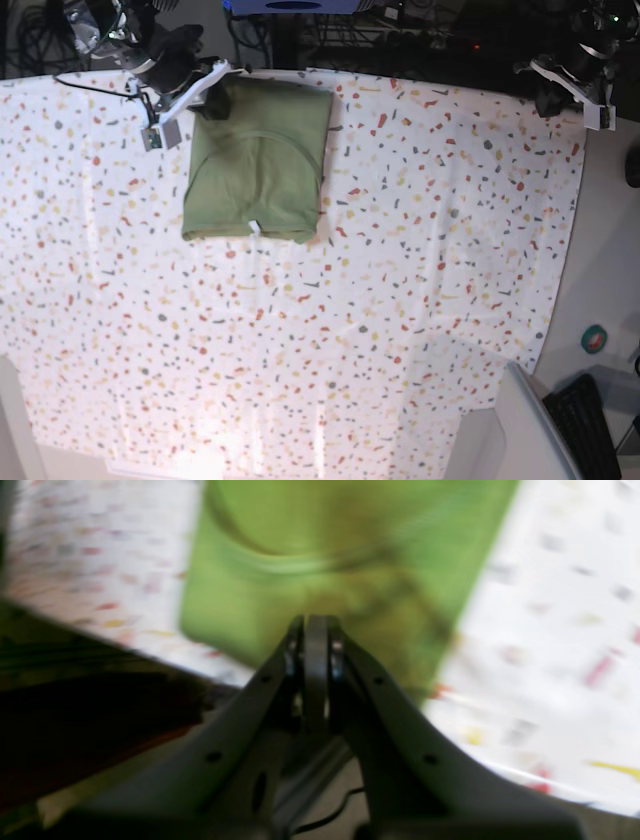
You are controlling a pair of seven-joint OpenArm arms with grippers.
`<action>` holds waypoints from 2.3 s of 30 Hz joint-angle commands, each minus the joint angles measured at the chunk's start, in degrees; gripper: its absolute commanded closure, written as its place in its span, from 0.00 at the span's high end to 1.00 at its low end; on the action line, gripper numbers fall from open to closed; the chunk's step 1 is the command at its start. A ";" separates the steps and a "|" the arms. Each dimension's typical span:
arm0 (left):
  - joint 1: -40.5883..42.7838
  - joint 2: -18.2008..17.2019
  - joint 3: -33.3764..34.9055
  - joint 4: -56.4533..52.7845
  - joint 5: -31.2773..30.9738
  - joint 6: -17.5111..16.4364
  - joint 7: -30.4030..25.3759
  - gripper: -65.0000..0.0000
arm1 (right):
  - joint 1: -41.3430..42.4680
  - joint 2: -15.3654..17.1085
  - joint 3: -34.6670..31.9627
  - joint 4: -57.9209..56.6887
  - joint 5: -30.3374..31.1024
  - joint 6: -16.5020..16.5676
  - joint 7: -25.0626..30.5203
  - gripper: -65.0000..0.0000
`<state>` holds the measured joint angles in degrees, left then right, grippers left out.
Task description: Layout the t-shirt on the table in an organized manner, then fold the t-shirt properly
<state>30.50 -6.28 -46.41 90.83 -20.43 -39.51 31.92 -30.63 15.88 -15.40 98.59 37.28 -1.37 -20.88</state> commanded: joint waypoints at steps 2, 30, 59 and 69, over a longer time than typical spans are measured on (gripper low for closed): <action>1.19 -0.79 -0.05 0.73 -1.07 -0.49 -1.28 0.00 | 0.70 0.34 0.06 -3.42 0.13 0.09 0.53 0.00; 21.67 1.58 7.86 -3.05 14.23 -0.49 -10.08 0.00 | -34.73 10.89 10.87 -0.78 -0.05 2.82 -3.86 0.00; -15.34 -1.06 34.33 -88.23 34.80 17.48 -57.81 0.00 | 17.23 -2.82 -5.13 -88.87 -26.42 9.41 39.92 0.00; -17.36 -0.18 33.89 -86.56 34.71 17.48 -57.81 0.00 | 16.96 -9.42 -5.57 -89.40 -26.42 9.41 39.65 0.00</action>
<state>11.97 -6.76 -12.58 4.67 13.98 -21.78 -25.96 -12.93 5.56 -20.99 9.56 10.87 8.01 18.76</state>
